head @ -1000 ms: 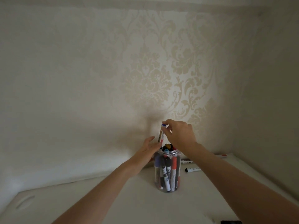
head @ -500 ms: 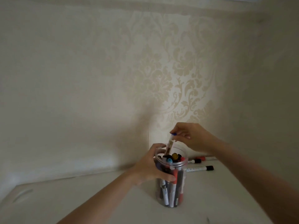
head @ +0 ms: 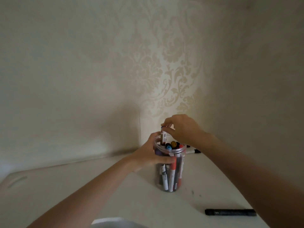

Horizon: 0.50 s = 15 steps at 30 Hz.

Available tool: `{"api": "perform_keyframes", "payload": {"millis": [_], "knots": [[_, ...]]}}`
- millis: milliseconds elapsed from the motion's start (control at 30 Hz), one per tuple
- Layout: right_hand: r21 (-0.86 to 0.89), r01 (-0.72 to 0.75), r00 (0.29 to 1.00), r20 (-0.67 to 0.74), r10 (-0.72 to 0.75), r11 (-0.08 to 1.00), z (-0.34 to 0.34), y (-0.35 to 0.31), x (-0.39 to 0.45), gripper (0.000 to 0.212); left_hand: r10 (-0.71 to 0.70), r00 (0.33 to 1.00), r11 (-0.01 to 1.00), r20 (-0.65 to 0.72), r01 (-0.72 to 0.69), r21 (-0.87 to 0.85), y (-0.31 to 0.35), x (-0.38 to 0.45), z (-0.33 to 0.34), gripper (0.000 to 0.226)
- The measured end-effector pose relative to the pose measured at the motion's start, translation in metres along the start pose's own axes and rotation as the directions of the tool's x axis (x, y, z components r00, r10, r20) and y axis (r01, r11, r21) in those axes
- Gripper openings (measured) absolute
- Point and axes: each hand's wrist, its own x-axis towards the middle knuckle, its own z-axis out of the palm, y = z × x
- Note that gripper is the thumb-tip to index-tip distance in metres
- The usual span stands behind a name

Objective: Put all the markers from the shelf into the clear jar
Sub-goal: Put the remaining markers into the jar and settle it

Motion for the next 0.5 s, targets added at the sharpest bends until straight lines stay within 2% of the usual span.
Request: {"api": "perform_keyframes", "payload": {"millis": [67,100,133,200,233,300,433,500], "knots": [[-0.079,-0.026,1.0,0.001,0.026,0.997,-0.003,0.001,-0.002,0.033,-0.007,0.998,0.998,-0.067,0.003,-0.065,0.011,0.005,-0.005,0.094],[-0.051,-0.034,0.999,-0.004,0.034,0.998,-0.004,0.0,-0.003,0.033,-0.006,0.99,0.995,-0.144,-0.008,-0.099,0.018,0.008,-0.006,0.085],[0.026,-0.045,0.999,-0.014,0.045,0.999,-0.003,0.0,-0.004,0.032,0.009,0.974,0.995,-0.226,-0.032,-0.098,0.025,0.011,-0.009,0.067],[0.252,-0.086,0.994,-0.047,0.101,0.964,-0.002,0.001,-0.009,0.03,0.104,0.939,0.995,-0.327,-0.102,0.024,0.039,0.014,-0.011,0.032],[0.346,-0.103,0.988,-0.075,0.136,0.933,-0.001,0.004,-0.013,0.029,0.168,0.932,0.983,-0.322,-0.135,0.124,0.043,0.016,-0.013,0.025],[0.411,-0.105,0.977,-0.128,0.171,0.905,0.001,0.015,-0.024,0.024,0.265,0.927,0.922,-0.266,-0.164,0.35,0.047,0.019,-0.018,0.02],[0.222,-0.147,0.987,-0.026,0.157,0.964,0.013,0.03,-0.032,0.018,0.292,0.946,0.809,-0.144,-0.164,0.564,0.049,0.029,-0.029,0.03],[0.22,-0.2,0.979,0.02,0.201,0.955,0.015,0.033,-0.027,0.016,0.31,0.948,0.725,-0.08,-0.181,0.665,0.052,0.033,-0.032,0.027]]}}
